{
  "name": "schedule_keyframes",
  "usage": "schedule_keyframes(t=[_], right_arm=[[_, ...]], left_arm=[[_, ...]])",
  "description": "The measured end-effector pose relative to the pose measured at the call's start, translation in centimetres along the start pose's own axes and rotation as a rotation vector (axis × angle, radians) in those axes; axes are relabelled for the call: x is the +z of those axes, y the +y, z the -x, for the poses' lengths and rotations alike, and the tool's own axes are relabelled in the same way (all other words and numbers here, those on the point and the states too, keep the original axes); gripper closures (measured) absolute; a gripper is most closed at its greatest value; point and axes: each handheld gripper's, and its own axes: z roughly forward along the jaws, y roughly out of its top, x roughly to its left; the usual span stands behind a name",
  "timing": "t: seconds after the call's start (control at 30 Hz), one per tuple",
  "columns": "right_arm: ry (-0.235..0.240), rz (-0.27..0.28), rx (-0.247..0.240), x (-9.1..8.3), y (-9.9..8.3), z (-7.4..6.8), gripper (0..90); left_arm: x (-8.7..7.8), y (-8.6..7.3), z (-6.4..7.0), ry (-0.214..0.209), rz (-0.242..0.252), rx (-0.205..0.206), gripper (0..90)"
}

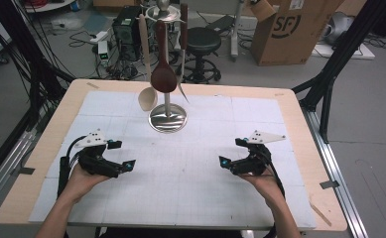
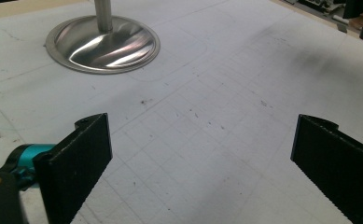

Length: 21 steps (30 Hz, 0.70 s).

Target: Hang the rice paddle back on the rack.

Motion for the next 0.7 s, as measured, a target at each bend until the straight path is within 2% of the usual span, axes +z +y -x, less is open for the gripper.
schedule_keyframes(t=[0.7], right_arm=[[-0.007,0.025,0.014,-1.2,-1.5,-0.2,0.1]], left_arm=[[0.2,-0.4,-0.1,-0.002,-0.018,0.003,5.8]])
